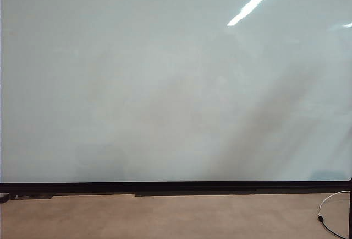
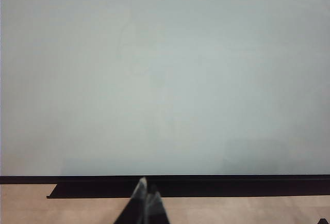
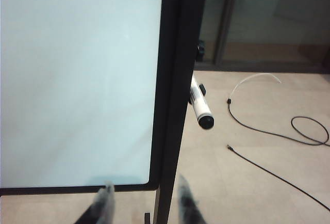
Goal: Pick up the pen on the shelf to the right of the whiteboard and draw a check mark.
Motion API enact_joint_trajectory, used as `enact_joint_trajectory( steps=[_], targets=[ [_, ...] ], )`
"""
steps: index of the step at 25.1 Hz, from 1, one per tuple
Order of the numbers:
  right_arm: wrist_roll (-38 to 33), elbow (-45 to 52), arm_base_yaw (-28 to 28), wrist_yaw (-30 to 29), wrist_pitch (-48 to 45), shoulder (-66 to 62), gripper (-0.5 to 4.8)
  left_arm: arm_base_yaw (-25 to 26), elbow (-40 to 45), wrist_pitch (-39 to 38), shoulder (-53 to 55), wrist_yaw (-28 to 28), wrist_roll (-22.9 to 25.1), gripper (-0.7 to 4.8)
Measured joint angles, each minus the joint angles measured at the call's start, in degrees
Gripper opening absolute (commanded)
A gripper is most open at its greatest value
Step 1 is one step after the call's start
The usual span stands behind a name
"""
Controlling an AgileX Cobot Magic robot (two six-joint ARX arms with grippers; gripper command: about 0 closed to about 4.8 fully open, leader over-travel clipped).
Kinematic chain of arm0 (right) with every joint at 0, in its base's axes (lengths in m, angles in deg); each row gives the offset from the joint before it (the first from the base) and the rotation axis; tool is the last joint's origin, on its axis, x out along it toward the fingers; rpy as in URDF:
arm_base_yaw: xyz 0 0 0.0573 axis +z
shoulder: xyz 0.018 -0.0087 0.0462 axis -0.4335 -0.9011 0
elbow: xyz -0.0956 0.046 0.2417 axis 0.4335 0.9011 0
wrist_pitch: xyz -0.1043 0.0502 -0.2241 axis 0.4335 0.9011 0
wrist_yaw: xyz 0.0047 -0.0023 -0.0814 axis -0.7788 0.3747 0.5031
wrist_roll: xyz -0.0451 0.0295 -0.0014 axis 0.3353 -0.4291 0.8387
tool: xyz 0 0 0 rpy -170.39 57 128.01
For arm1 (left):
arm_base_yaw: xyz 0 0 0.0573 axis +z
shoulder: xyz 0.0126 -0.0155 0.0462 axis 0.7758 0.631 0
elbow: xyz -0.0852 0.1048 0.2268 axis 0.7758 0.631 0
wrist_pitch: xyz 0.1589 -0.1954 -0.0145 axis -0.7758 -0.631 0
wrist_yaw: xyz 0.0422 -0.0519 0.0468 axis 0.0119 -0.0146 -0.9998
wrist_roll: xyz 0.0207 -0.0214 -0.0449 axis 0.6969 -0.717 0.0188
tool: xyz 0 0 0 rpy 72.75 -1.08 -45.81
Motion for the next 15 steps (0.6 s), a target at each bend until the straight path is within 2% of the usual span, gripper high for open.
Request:
enact_joint_trajectory(
  steps=[3, 9, 15],
  targets=[
    [0.04, -0.02, 0.0, 0.0, -1.57, -1.55, 2.14, 0.0, 0.0, 0.0, 0.0, 0.0, 0.02, -0.04],
    [0.02, -0.02, -0.96, -0.39, -7.19, -6.82, 2.16, 0.0, 0.0, -0.02, 0.0, 0.0, 0.02, -0.05],
    [0.02, -0.02, -3.06, -3.37, -15.58, -14.51, 2.17, 0.0, 0.0, 0.0, 0.0, 0.02, 0.02, -0.04]
  ],
)
